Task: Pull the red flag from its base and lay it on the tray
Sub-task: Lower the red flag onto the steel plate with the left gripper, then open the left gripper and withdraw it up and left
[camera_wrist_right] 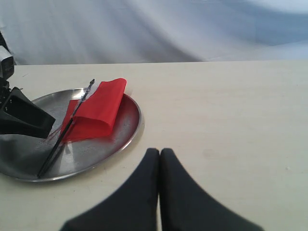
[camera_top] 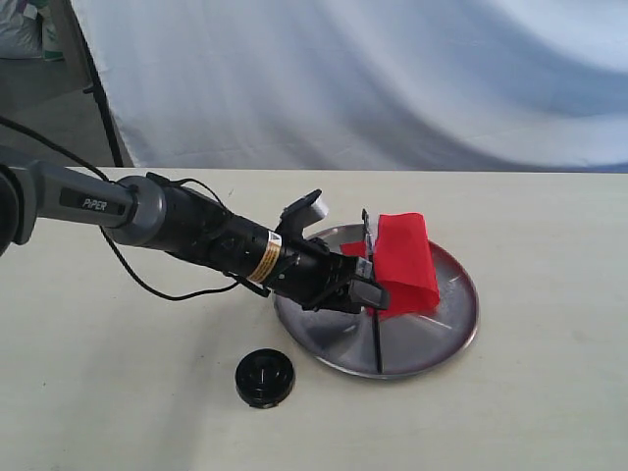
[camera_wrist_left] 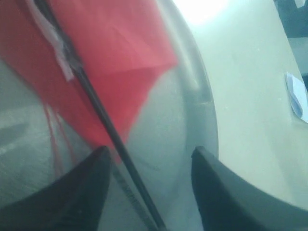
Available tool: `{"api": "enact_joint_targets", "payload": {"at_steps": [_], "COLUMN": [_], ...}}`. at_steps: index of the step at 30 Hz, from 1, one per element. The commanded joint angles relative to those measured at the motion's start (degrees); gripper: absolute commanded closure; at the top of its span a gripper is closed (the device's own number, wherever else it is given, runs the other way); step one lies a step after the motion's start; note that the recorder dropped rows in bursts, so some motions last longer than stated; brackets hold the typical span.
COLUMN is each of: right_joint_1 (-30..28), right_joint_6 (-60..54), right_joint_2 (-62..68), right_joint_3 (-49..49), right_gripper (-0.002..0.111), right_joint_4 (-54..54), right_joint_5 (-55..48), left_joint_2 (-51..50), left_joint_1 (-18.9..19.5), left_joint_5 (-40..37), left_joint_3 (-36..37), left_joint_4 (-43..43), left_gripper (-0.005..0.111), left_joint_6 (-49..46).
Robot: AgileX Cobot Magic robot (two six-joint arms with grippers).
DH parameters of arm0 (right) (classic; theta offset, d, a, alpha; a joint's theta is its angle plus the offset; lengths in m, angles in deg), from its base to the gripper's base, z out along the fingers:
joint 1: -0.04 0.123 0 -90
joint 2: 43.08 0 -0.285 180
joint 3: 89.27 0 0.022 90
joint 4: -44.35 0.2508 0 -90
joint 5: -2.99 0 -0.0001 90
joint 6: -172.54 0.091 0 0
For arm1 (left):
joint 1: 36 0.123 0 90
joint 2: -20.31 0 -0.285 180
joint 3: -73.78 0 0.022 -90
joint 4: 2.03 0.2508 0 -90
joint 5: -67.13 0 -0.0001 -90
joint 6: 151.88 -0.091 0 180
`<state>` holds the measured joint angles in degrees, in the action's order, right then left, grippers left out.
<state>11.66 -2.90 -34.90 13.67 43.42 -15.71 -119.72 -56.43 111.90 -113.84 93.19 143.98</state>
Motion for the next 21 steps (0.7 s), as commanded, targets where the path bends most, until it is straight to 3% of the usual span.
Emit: {"api": "enact_joint_targets", "payload": {"at_steps": [1,6,11,21], "right_joint_1": [0.0,0.0,0.0,0.0], "right_joint_6": [-0.1,-0.1,-0.1,-0.1], "right_joint_2": [-0.4,-0.4,-0.4,-0.4], "right_joint_3": [-0.2,-0.2,-0.2,-0.2], "right_gripper": [0.108,0.108,0.108,0.108], "right_joint_4": [-0.5,-0.5,-0.5,-0.5], "right_joint_5": [0.3,0.3,0.3,0.3], "left_joint_2": [0.6,3.4,8.0,16.0], "left_joint_1": [-0.3,-0.1,0.4,3.2], "left_joint_5": [0.6,2.6,7.2,24.5], "left_joint_3": [-0.3,-0.3,-0.3,-0.2], "left_joint_4": [0.0,0.0,0.7,4.7], "left_gripper": [0.058,0.073,0.107,0.107], "left_joint_6": [0.0,-0.2,-0.5,-1.2]}}
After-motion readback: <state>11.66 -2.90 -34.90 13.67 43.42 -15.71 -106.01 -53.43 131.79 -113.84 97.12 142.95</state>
